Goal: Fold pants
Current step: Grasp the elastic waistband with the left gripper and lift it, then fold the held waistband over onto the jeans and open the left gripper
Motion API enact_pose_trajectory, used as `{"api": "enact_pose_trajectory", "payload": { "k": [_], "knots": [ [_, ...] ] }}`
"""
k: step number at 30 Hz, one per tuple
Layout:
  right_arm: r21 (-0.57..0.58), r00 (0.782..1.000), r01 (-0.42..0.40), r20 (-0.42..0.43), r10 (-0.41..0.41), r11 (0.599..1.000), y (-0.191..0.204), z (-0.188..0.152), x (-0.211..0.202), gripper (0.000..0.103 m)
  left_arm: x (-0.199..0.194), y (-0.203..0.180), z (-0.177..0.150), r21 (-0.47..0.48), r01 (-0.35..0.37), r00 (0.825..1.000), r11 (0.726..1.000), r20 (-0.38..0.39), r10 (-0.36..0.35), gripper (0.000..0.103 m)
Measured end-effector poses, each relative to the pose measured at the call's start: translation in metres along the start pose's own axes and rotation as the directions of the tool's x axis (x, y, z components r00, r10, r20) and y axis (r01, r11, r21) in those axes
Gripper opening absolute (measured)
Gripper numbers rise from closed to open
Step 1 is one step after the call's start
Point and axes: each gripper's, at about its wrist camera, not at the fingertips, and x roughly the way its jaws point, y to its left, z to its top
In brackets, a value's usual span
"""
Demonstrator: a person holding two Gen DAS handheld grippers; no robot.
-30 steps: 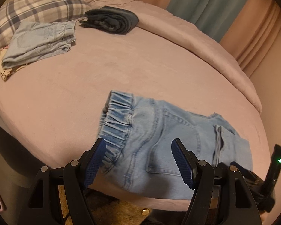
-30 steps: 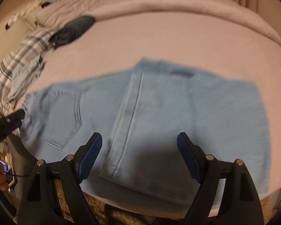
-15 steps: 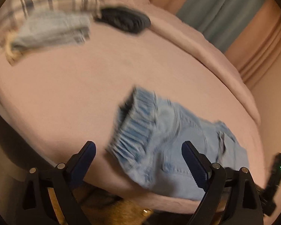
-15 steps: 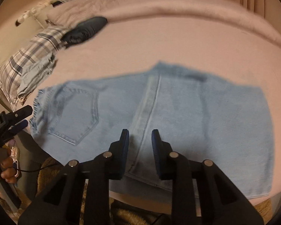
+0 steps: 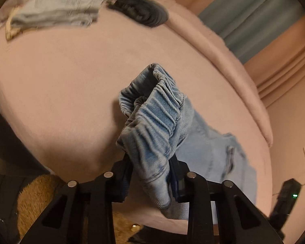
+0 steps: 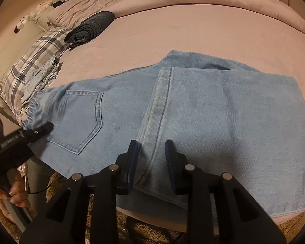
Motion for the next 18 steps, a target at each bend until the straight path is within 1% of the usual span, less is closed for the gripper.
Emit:
{"api": "enact_pose_trajectory", "payload": {
  "k": [2,4,6,8,9,13,16,18],
  "knots": [
    [0.002,1.000,-0.002,0.002,0.002,1.000,-0.002,0.000,-0.003,0.028,-0.019,-0.024,0.000,0.070,0.009,0.999,0.998,0.053,-0.012,0.028],
    [0.005,1.000,0.006,0.011,-0.006,1.000,-0.004,-0.002,-0.007,0.029,-0.032,-0.047,0.001,0.135,0.022,0.995,0.991,0.089,-0.034,0.028],
    [0.009,0.999,0.021,0.029,-0.021,1.000,-0.007,-0.001,-0.012,0.032,-0.042,-0.071,-0.001,0.202,0.031,0.992,0.979,0.110,-0.054,0.028],
    [0.022,0.998,0.037,0.051,-0.039,0.999,-0.013,0.001,-0.018,0.039,-0.044,-0.087,-0.002,0.255,0.033,0.991,0.966,0.118,-0.065,0.027],
    [0.031,0.997,0.047,0.065,-0.049,0.998,-0.017,0.001,-0.022,0.040,-0.045,-0.097,-0.004,0.281,0.038,0.990,0.959,0.120,-0.075,0.027],
    [0.088,0.991,0.058,0.115,-0.067,0.994,-0.038,0.005,-0.041,0.041,-0.038,-0.132,-0.016,0.366,0.084,0.989,0.927,0.084,-0.123,0.027],
    [0.152,0.984,0.062,0.155,-0.085,0.986,-0.060,0.005,-0.057,0.043,-0.027,-0.155,-0.023,0.414,0.131,0.987,0.901,0.033,-0.159,0.027],
    [0.196,0.977,0.076,0.179,-0.112,0.978,-0.075,0.004,-0.067,0.046,-0.018,-0.168,-0.031,0.444,0.158,0.984,0.882,-0.001,-0.176,0.027]
  ]
}}
